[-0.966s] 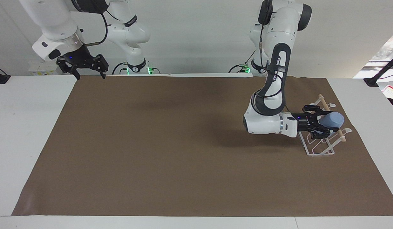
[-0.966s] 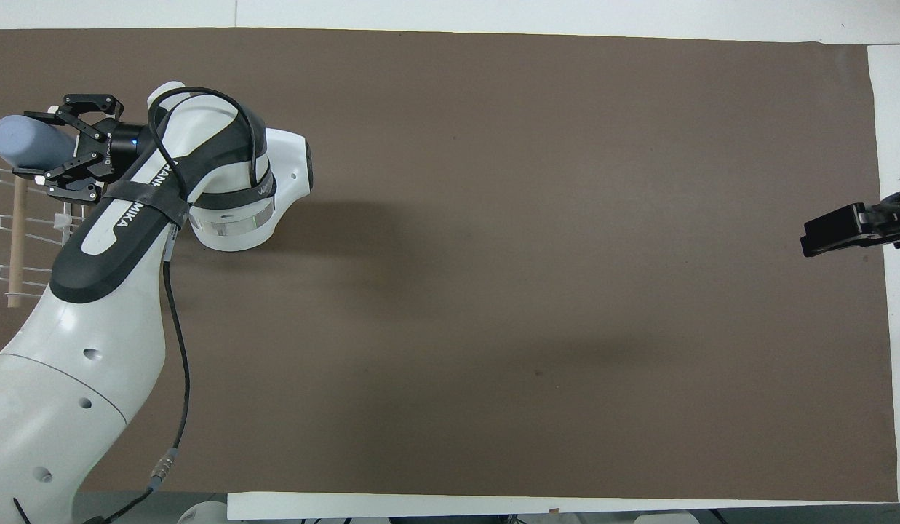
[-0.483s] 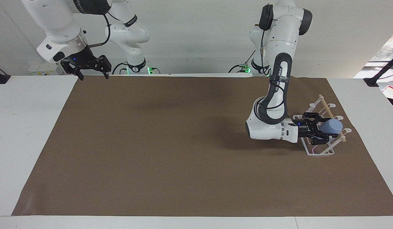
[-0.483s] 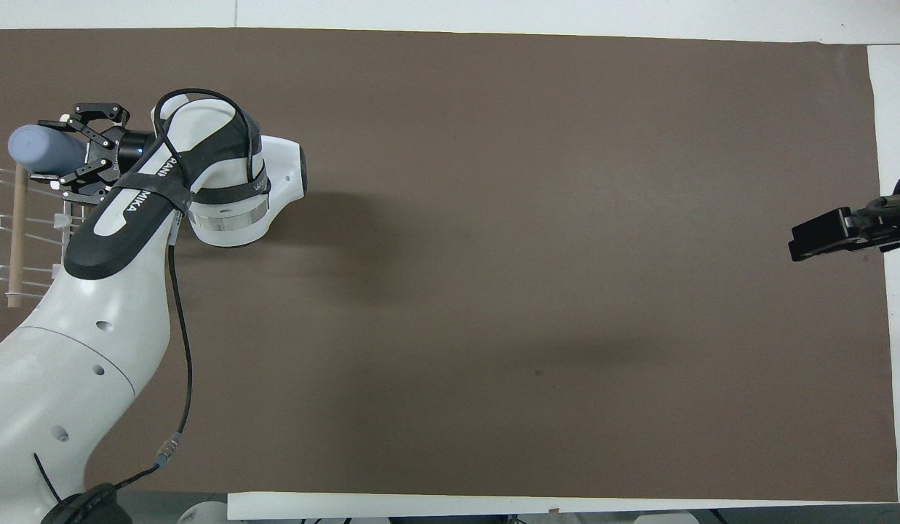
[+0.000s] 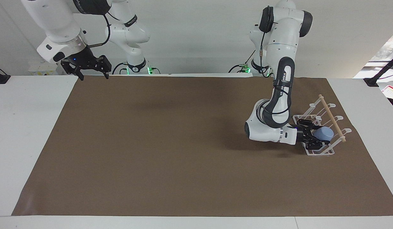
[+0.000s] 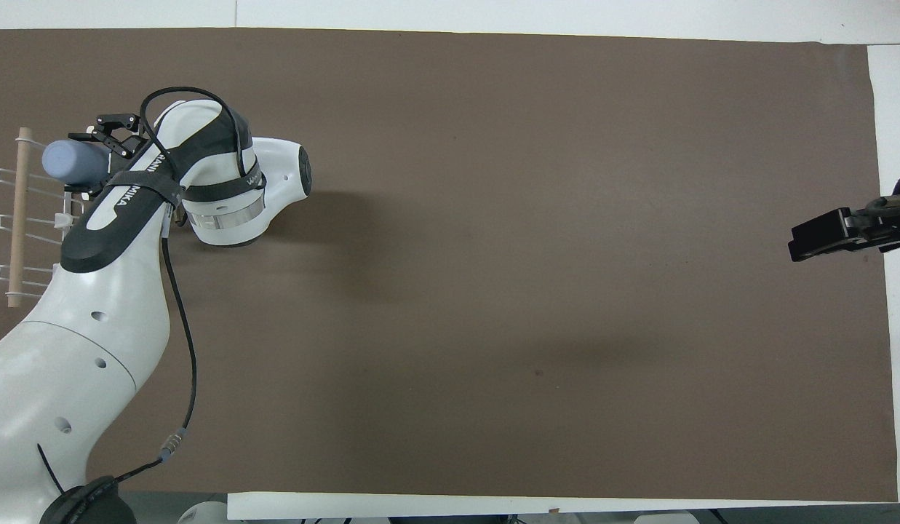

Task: Hang cup on cup holder
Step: 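Open the left gripper and release the cup on the peg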

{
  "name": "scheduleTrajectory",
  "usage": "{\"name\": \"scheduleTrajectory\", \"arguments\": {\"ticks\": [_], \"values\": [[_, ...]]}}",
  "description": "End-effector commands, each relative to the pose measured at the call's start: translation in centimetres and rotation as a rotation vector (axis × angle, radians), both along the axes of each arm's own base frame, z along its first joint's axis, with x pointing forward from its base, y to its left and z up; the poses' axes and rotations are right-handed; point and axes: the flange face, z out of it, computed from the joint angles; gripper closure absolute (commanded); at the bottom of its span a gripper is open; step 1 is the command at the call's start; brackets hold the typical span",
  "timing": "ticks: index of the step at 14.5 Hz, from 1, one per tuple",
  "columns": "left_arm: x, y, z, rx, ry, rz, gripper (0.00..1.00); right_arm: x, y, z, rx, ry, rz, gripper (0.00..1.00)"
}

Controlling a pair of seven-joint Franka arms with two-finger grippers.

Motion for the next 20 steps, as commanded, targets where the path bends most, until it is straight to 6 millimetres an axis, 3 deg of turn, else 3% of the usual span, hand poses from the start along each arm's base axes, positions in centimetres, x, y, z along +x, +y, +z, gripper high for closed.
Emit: {"name": "scheduleTrajectory", "arguments": {"ticks": [1, 3, 6, 9, 12, 13, 14, 17, 20], "values": [[1.0, -0.7, 2.5, -0.057, -0.067, 0.014, 0.00, -0.5, -0.1, 0.1, 0.018, 0.005, 0.008, 0.01], [0.9, -1.3, 4.0, -0.142, -0.076, 0.068, 0.01, -0.5, -0.3, 0.0, 0.017, 0.005, -0.002, 0.01], [0.1, -1.8, 8.6, -0.181, -0.001, 0.053, 0.01, -0.4, -0.7, 0.1, 0.016, -0.006, -0.007, 0.01], [-0.8, -0.7, 10.3, -0.298, 0.167, 0.106, 0.01, -0.4, -1.7, 0.1, 0.013, -0.003, -0.027, 0.01], [-3.2, 1.2, 14.1, -0.473, 0.564, 0.068, 0.01, -0.5, -2.2, 0.1, 0.015, 0.001, -0.034, 0.01], [-3.7, 2.5, 15.3, -0.510, 0.600, 0.065, 0.01, -0.5, -2.2, 0.1, 0.015, 0.001, -0.032, 0.01], [-3.7, 4.6, 15.6, -0.535, 0.602, 0.074, 0.01, -0.5, -2.1, 0.1, 0.017, 0.001, -0.031, 0.01], [-3.9, 7.5, 16.0, -0.644, 0.707, -0.003, 0.01, -0.5, -2.1, 0.1, 0.015, 0.001, -0.031, 0.01], [-4.1, 8.5, 17.0, -0.762, 0.907, -0.139, 0.01, -0.5, -2.1, 0.1, 0.015, 0.001, -0.031, 0.01]]}}
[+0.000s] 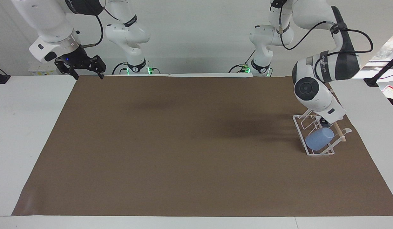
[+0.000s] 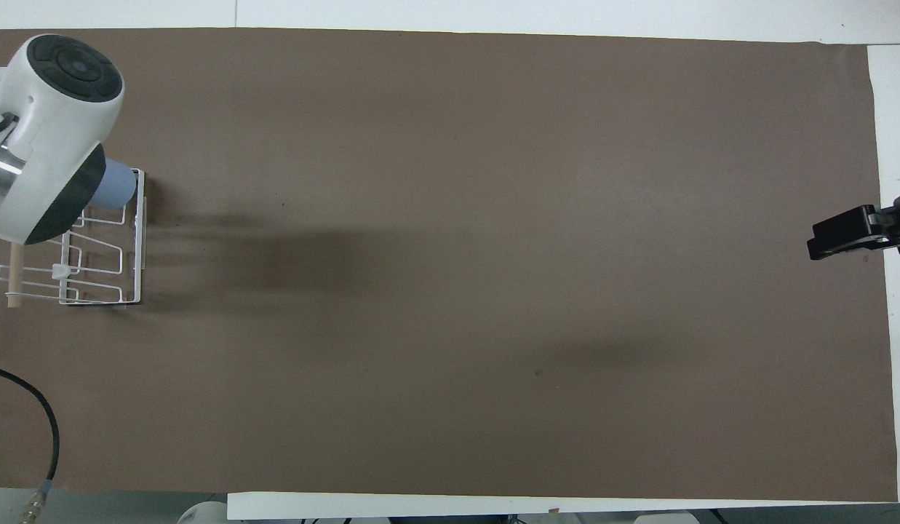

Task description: Hang cup on cup holder

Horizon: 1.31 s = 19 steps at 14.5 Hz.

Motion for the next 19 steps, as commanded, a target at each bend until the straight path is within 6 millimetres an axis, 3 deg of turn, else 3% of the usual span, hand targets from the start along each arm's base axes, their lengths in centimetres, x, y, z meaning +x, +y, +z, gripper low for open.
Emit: {"name": "scheduleTrajectory", "arguments": {"ticks": [1, 4, 6, 8, 10, 12, 14, 19], "values": [[-1.7, 0.7, 1.8, -0.141, 0.085, -0.099, 0.01, -0.4, -0.1, 0.1, 0.016, 0.002, 0.009, 0.01], [-4.7, 2.1, 5.4, -0.350, 0.120, -0.206, 0.01, -0.4, -0.1, 0.1, 0.015, 0.002, 0.009, 0.01], [-6.3, 4.2, 7.8, -0.510, 0.188, -0.300, 0.00, -0.4, -0.1, 0.1, 0.015, 0.002, 0.009, 0.01], [-7.8, 4.9, 9.3, -0.641, 0.261, -0.416, 0.00, -0.4, -0.1, 0.1, 0.016, 0.002, 0.009, 0.01], [-8.0, 4.8, 11.3, -0.773, 0.230, -0.510, 0.00, -0.4, -0.1, 0.1, 0.015, 0.002, 0.009, 0.01], [-7.5, 3.8, 14.7, -0.787, 0.285, -0.706, 0.00, -0.4, -0.1, 0.1, 0.015, 0.002, 0.009, 0.01], [-6.4, 3.4, 16.1, -0.800, 0.361, -0.866, 0.00, -0.4, -0.1, 0.1, 0.015, 0.002, 0.009, 0.01], [-4.4, 2.3, 17.7, -0.878, 0.284, -0.895, 0.00, -0.4, -0.1, 0.1, 0.015, 0.002, 0.009, 0.01]]}}
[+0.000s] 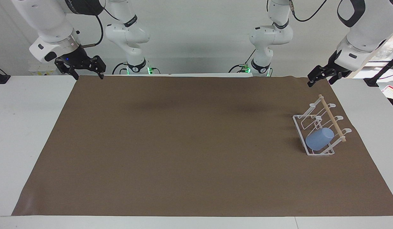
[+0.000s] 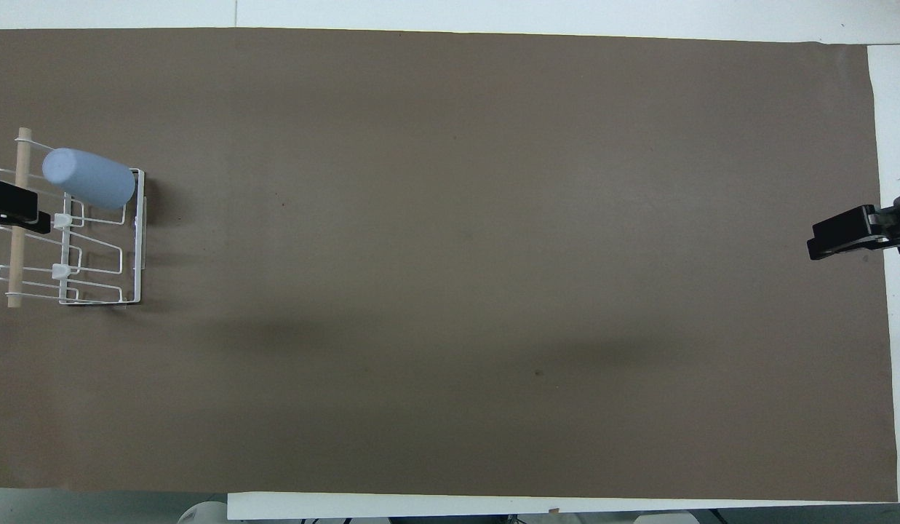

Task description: Hang cup on cup holder

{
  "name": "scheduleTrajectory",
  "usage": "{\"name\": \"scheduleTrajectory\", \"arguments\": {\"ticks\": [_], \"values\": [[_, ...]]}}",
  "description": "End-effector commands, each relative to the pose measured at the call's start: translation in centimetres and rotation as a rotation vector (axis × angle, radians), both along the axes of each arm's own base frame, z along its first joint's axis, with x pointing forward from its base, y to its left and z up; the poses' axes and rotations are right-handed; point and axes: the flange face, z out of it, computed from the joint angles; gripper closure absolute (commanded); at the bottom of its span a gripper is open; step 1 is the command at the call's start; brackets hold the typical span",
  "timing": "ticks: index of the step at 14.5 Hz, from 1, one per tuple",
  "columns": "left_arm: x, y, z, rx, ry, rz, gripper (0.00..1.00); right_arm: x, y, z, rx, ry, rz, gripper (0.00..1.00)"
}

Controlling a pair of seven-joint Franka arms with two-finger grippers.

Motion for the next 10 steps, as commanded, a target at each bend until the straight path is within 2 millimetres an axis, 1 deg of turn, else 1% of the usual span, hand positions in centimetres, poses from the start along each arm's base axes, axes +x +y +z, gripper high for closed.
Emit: {"name": "scheduleTrajectory", "arguments": {"ticks": [1, 3, 7, 10], "values": [[1.03, -0.39, 0.64, -0.017, 0.013, -0.025, 0.00, -0.45, -0.07, 0.06, 0.015, 0.002, 0.009, 0.01], [0.98, -0.26, 1.10, -0.013, 0.011, -0.023, 0.00, -0.45, -0.05, 0.06, 0.016, 0.002, 0.009, 0.01], [0.83, 0.11, 0.93, 0.046, 0.028, -0.031, 0.00, -0.45, -0.05, 0.06, 0.016, 0.002, 0.009, 0.01], [0.69, -0.59, 0.98, 0.077, 0.029, -0.050, 0.00, -0.45, -0.05, 0.06, 0.016, 0.002, 0.009, 0.01]]}}
